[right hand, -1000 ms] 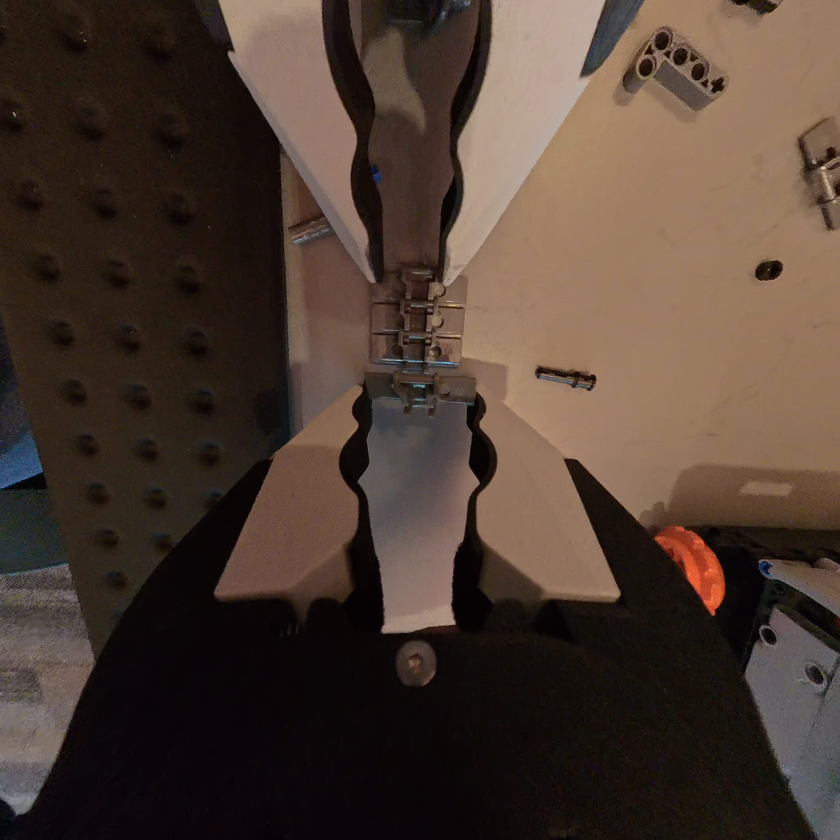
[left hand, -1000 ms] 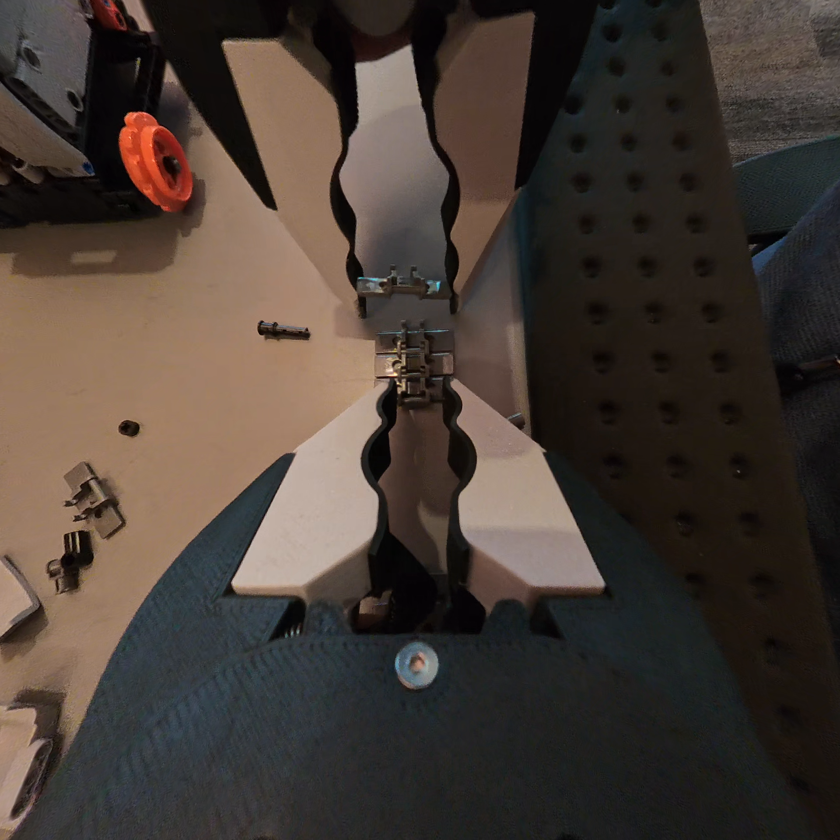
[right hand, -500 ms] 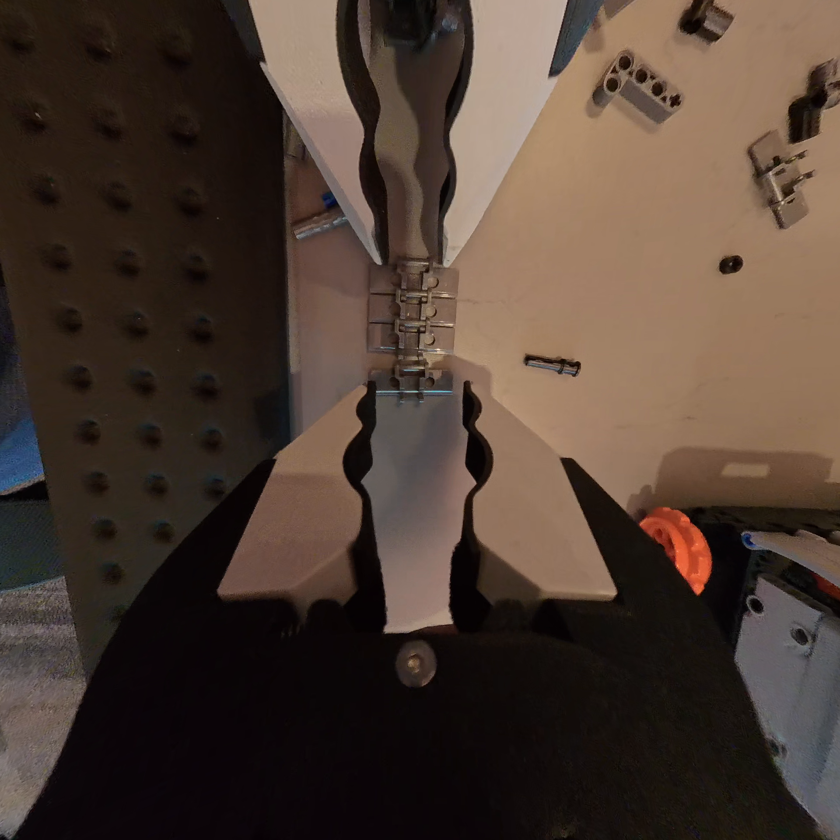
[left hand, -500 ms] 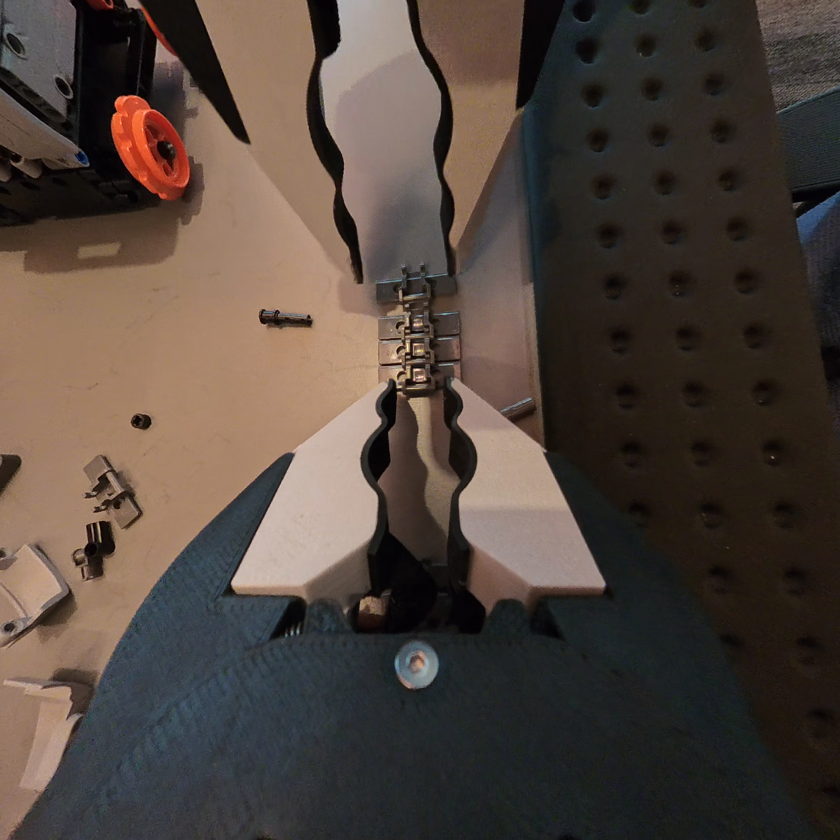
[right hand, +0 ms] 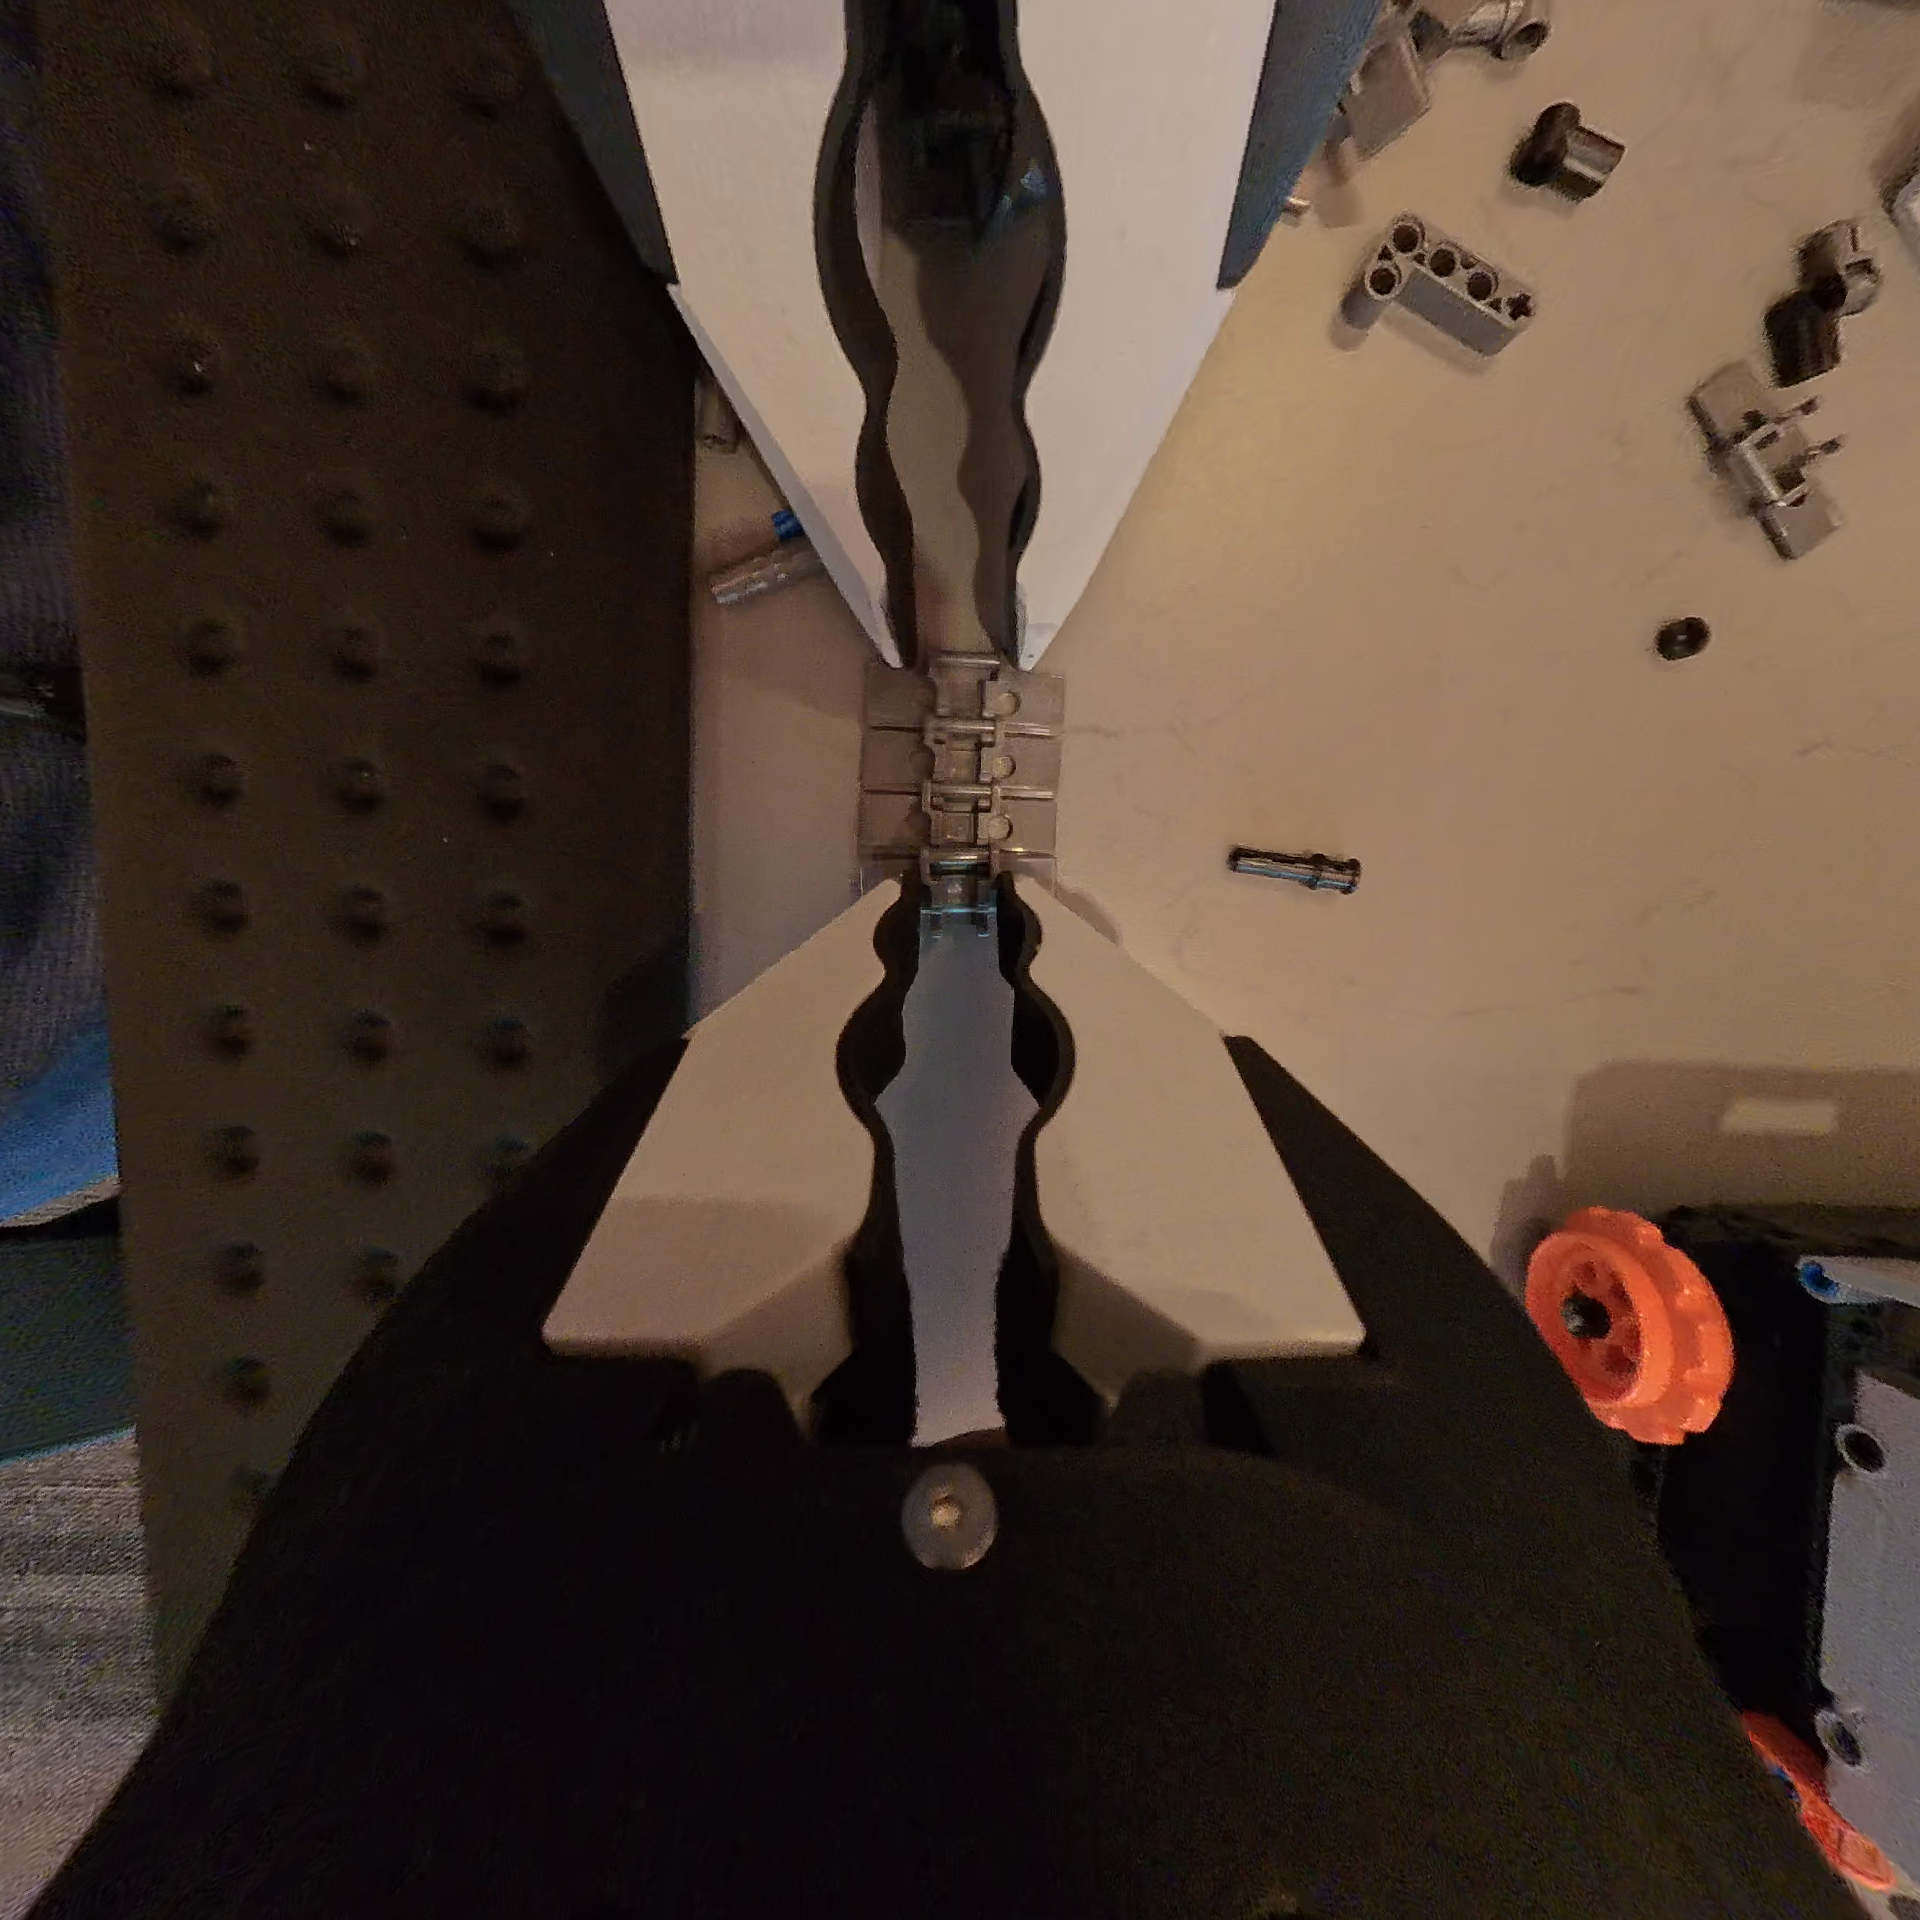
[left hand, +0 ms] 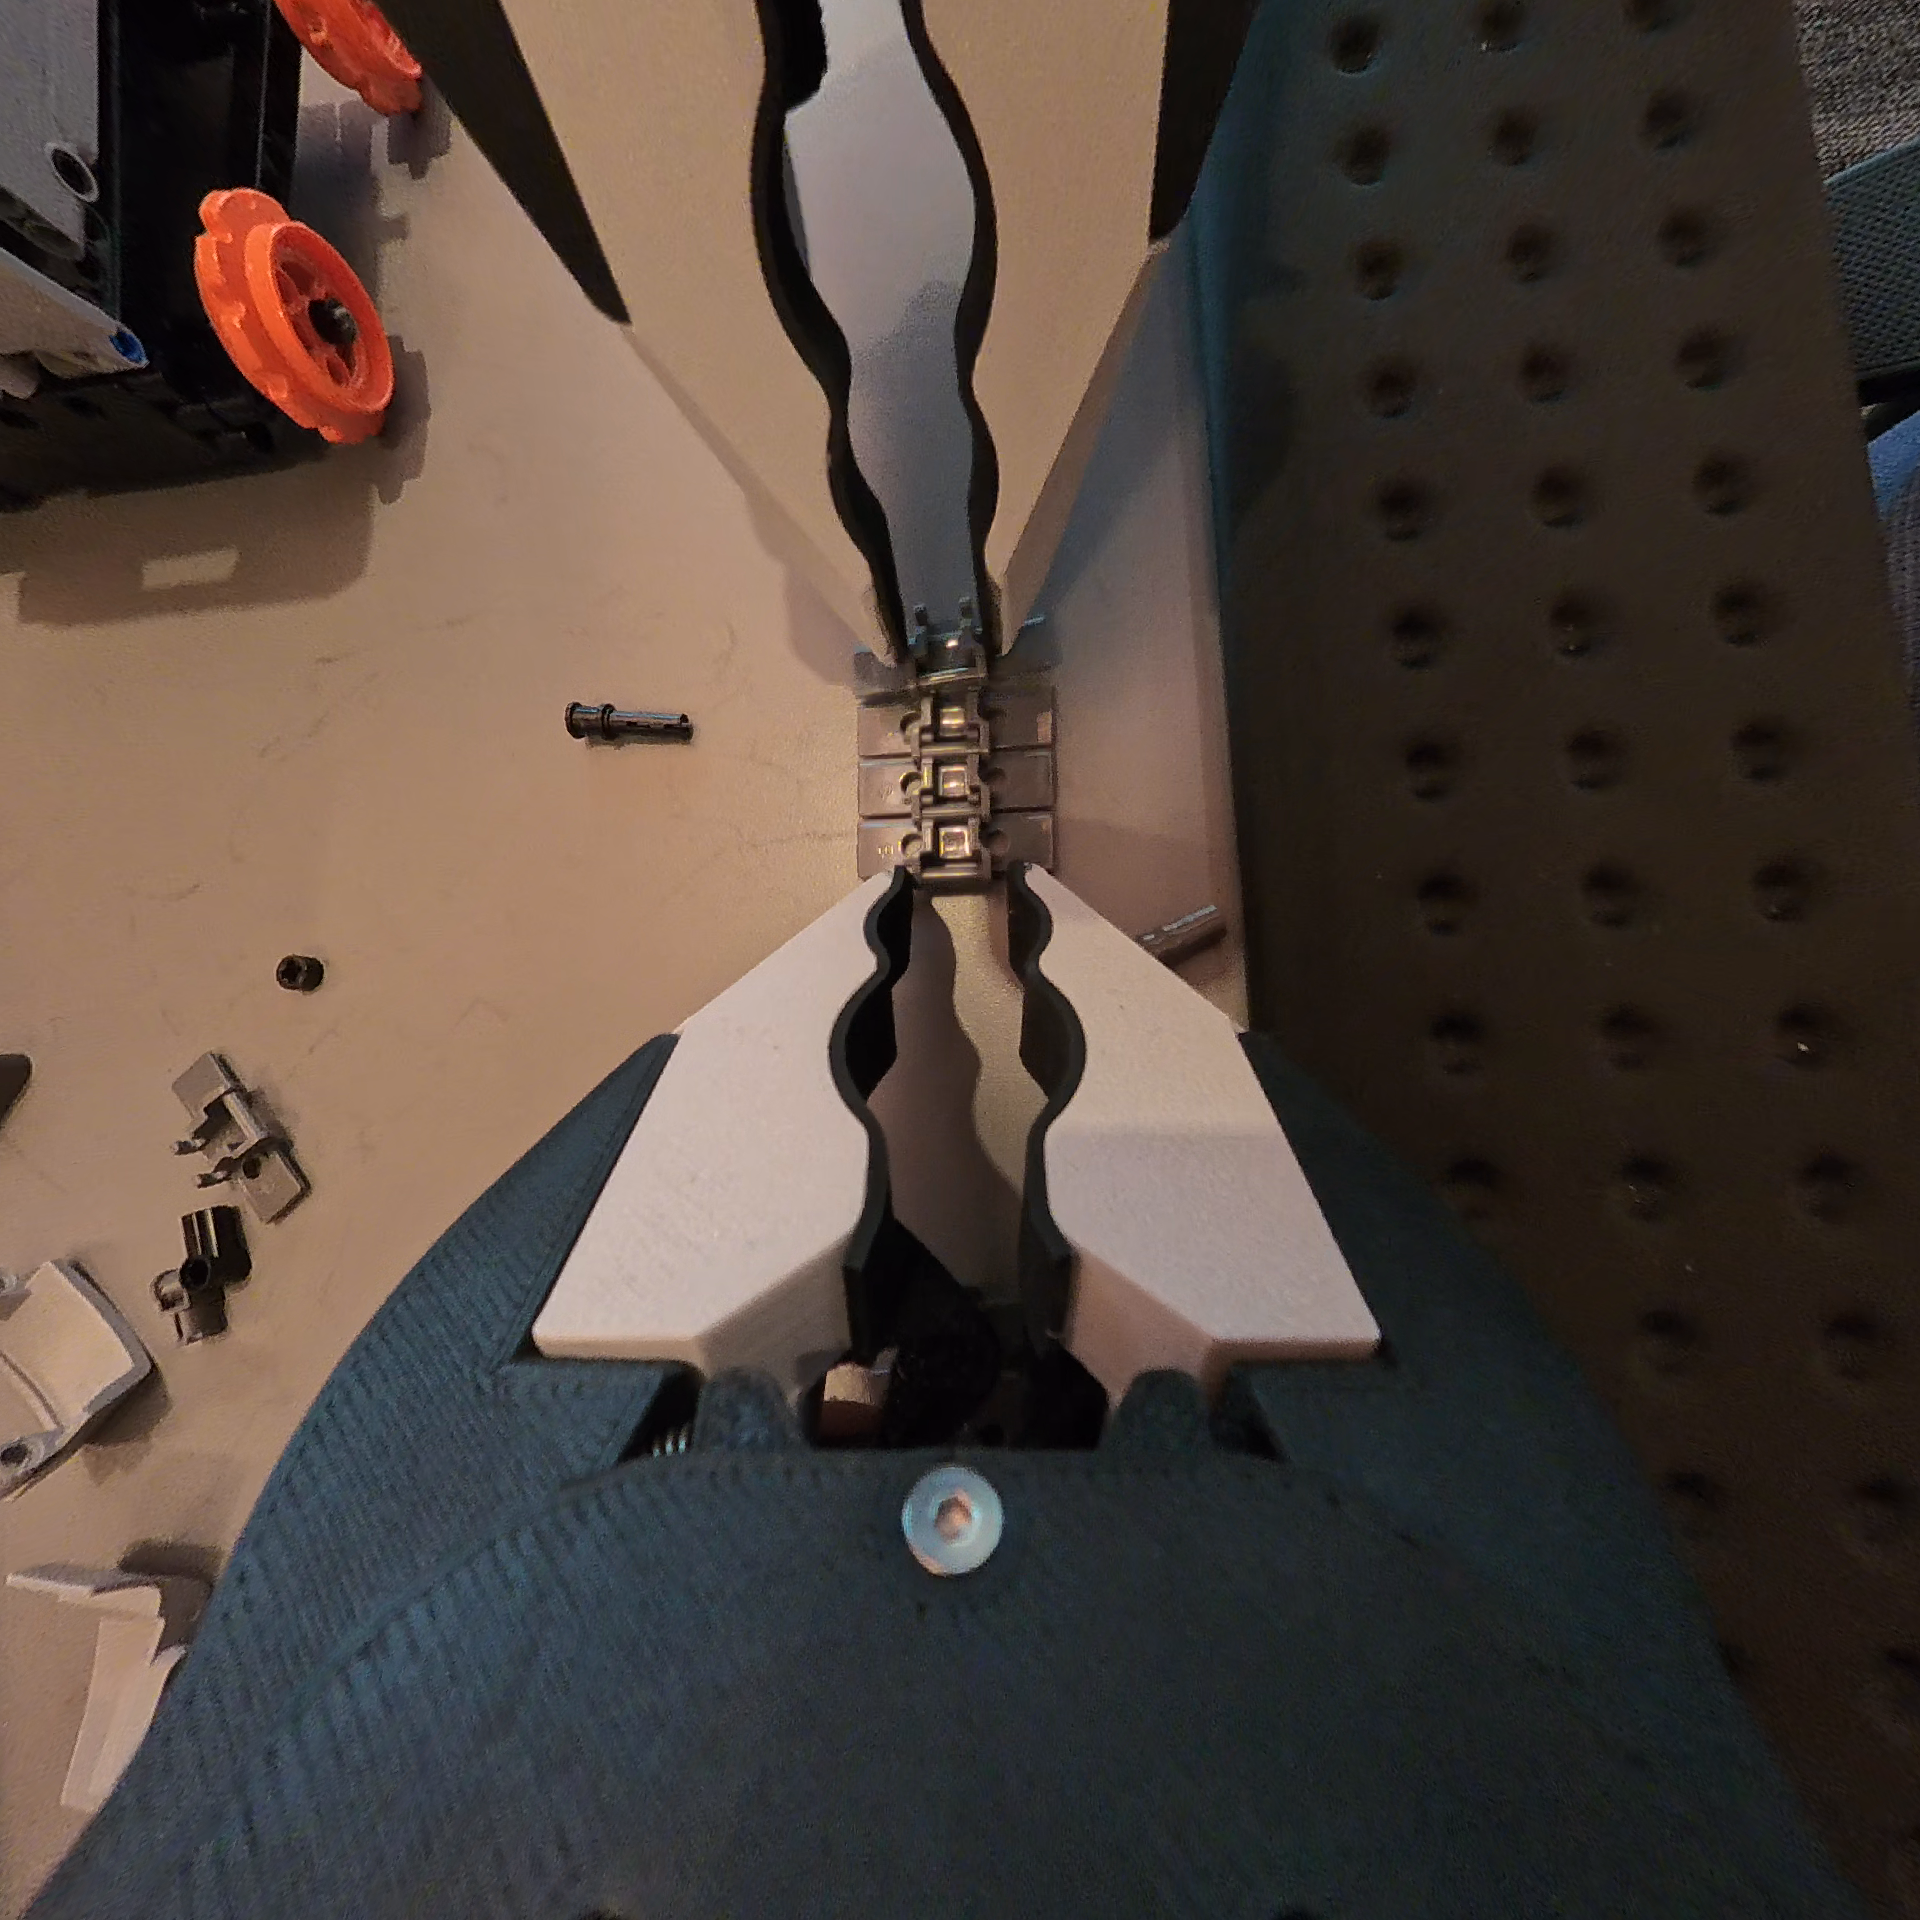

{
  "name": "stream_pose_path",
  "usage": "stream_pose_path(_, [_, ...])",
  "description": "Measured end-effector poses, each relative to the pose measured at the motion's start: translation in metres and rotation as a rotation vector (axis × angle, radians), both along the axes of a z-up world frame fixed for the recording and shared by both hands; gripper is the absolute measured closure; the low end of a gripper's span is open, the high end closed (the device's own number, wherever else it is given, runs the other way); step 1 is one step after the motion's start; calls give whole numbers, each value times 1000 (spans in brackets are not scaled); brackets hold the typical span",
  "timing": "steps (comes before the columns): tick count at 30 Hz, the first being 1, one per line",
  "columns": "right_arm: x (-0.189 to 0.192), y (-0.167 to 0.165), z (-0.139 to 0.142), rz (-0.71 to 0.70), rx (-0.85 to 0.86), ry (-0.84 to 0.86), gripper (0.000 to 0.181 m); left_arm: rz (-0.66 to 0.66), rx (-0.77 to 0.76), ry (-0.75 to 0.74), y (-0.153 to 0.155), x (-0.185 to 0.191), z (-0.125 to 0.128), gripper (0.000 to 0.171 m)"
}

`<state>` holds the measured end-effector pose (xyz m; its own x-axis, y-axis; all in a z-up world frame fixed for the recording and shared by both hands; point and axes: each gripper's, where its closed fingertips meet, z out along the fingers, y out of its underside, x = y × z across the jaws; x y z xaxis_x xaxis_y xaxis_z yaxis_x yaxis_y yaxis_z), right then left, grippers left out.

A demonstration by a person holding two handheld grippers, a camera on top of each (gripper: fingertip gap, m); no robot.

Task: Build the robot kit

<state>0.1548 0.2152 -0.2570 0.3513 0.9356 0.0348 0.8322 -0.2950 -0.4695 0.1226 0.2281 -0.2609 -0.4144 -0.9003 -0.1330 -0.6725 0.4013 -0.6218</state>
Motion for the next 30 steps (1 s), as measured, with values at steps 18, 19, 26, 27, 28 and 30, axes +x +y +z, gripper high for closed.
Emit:
stream_pose_path(18, [-3,3,3,4,19,40,181,-12,14,-1,-1,0,-1,157])
stream_pose_path(19, [-3,3,3,8,21,35,181,-12,16,0,-1,0,-1,157])
stream_pose_path(26, [1,2,3,-1,24,41,181,-11,22,-2,-1,0,-1,157])
stream_pose_path(27, [1,3,2,-2,22,41,181,-13,21,-2,-1,0,-1,158])
stream_pose_path(28, [1,3,1,-2,21,44,181,-14,21,-2,-1,0,-1,158])
stream_pose_path(30, [0,3,1,0,18,42,181,-12,18,-1,-1,1,-1,158])
